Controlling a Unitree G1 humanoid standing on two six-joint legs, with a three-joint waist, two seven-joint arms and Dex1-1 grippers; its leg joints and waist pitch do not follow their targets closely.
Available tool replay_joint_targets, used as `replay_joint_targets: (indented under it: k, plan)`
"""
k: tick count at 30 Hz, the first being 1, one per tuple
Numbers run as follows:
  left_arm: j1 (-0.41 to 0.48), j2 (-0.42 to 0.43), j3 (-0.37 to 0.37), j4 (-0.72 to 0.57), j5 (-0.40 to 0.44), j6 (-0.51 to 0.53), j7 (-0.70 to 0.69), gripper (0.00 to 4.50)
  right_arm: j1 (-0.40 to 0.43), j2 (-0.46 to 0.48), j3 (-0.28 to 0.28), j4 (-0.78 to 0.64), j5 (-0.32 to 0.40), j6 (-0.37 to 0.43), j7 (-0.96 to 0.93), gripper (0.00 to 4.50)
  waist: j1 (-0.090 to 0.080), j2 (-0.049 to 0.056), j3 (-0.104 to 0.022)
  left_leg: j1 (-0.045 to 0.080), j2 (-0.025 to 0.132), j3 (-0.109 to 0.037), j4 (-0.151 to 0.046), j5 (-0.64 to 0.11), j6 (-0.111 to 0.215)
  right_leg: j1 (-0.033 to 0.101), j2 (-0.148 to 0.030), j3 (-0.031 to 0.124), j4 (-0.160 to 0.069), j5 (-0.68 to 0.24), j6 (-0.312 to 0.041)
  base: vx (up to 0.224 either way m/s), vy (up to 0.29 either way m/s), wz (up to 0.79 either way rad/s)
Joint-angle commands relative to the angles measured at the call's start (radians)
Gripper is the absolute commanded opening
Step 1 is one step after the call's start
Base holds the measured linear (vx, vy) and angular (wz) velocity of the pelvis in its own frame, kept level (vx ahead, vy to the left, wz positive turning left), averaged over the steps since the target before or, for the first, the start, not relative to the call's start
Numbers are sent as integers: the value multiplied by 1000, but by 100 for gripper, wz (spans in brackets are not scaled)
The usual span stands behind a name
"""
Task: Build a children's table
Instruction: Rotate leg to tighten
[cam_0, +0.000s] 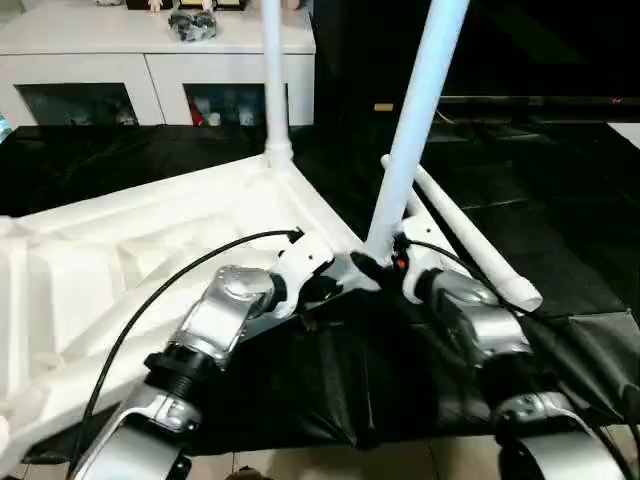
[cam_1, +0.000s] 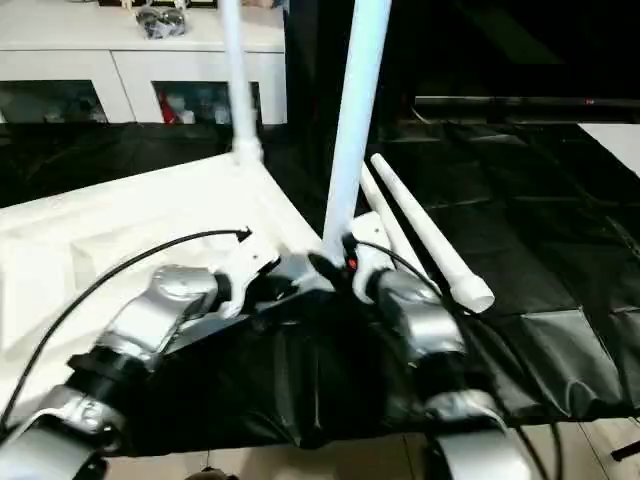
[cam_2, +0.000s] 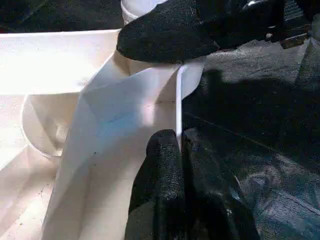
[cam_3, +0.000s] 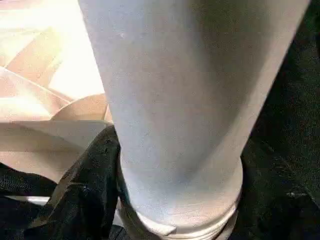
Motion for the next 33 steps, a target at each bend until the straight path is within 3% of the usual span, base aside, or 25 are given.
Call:
replay_joint_targets:
  k: [1, 7, 9, 14, 22, 26, 33]
  plan:
    - [-30, -53, 0, -36, -32, -53, -3, 0, 4, 73, 59, 27, 24, 27, 82, 328, 0, -3, -69, 18, 53, -23, -74, -302, 7, 41, -86, 58, -94, -351, -154, 0, 0, 0]
    - [1, 3, -28, -77, -46, -79, -96, 0, 28, 3, 92, -23, 11, 4, 172, 389, 1, 0, -70, 16, 53, -22, -74, -289, 18, 46, -86, 59, -89, -313, -166, 0, 0, 0]
    - [5, 16, -31, -82, -51, -88, -120, 0, 38, -21, 106, -40, 7, -5, 211, 389, 1, 4, -70, 17, 54, -21, -74, -289, 19, 45, -86, 59, -88, -299, -176, 0, 0, 0]
    - [26, 66, -42, -103, -81, -138, -242, 0, 93, -121, 157, -138, 2, -48, 396, 389, 9, 2, -69, 20, 55, -19, -72, -300, 28, 44, -84, 60, -89, -301, -176, 0, 0, 0]
    - [29, 127, -61, -97, -90, -151, -365, 0, 140, -232, 220, -255, 43, 3, 629, 389, 19, 1, -65, 20, 59, -21, -74, -322, 31, 44, -86, 59, -93, -361, -172, 0, 0, 0]
    - [32, 143, -63, -100, -99, -150, -400, 0, 147, -248, 225, -288, 64, 31, 683, 354, 22, 1, -66, 22, 59, -21, -74, -319, 27, 42, -87, 59, -93, -369, -174, 0, 0, 0]
    - [46, 158, -74, -113, -102, -148, -444, 0, 166, -260, 242, -337, 84, 76, 733, 302, 33, 1, -70, 18, 61, -20, -72, -278, 35, 46, -86, 60, -83, -293, -191, 0, 0, 0]
